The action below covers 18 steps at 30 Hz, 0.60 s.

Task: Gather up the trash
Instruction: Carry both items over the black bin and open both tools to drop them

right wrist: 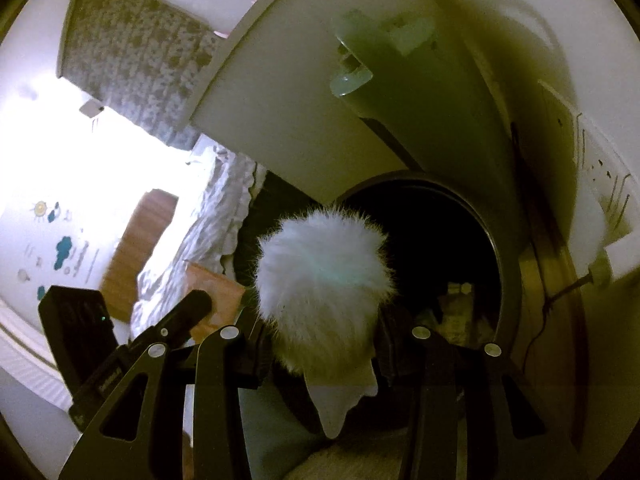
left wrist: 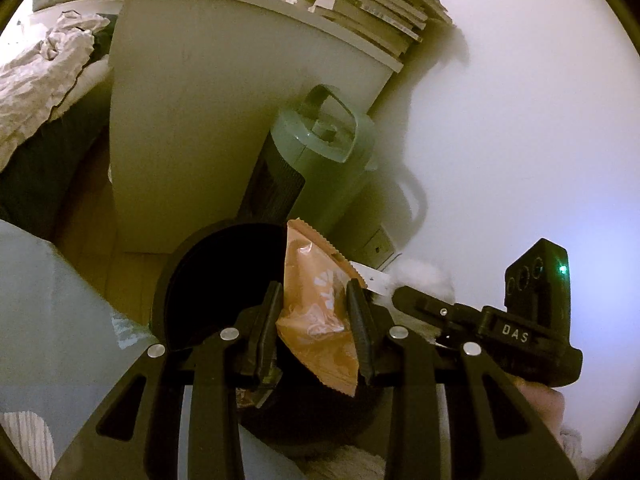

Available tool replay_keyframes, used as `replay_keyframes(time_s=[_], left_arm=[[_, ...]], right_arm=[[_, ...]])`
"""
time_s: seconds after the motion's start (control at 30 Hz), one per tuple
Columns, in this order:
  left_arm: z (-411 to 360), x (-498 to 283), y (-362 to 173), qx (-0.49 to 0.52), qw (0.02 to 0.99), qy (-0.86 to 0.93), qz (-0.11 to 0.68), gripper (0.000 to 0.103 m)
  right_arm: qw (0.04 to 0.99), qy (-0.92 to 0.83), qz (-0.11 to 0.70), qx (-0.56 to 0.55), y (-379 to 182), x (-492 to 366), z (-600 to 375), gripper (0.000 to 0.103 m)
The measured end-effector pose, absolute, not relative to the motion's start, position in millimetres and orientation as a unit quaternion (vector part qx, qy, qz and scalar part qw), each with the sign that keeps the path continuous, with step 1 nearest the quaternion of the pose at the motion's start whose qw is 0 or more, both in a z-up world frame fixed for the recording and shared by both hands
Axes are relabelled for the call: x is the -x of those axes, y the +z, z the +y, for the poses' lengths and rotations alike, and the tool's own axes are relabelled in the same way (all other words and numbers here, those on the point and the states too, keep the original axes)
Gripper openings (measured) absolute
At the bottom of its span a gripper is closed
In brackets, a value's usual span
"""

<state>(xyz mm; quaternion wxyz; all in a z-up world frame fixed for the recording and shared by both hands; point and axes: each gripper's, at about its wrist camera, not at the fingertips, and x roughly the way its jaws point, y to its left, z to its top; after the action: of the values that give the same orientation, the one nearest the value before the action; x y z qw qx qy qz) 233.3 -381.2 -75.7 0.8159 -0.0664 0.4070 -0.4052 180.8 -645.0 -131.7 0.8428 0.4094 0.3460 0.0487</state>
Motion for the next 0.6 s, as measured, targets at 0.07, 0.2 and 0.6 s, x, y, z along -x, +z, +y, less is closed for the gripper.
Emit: replay_keyframes(time_s=[0.07, 0.2, 0.6], left_arm=[[-382, -235, -77, 0.066, 0.816, -0.404, 0.409, 0.034], [-384, -238, -79, 0.063, 0.816, -0.399, 0.413, 0.037], [-368, -230, -55, 0.063, 0.839, -0.383, 0.380, 0.089]], right_arm=[[0.842, 0.050, 0.347, -0.410, -133, -182, -644, 0.041], [0.840, 0.054, 0.350, -0.411, -134, -186, -642, 0.044], [0.839, 0.047, 0.341, -0.422, -124, -185, -645, 0.067]])
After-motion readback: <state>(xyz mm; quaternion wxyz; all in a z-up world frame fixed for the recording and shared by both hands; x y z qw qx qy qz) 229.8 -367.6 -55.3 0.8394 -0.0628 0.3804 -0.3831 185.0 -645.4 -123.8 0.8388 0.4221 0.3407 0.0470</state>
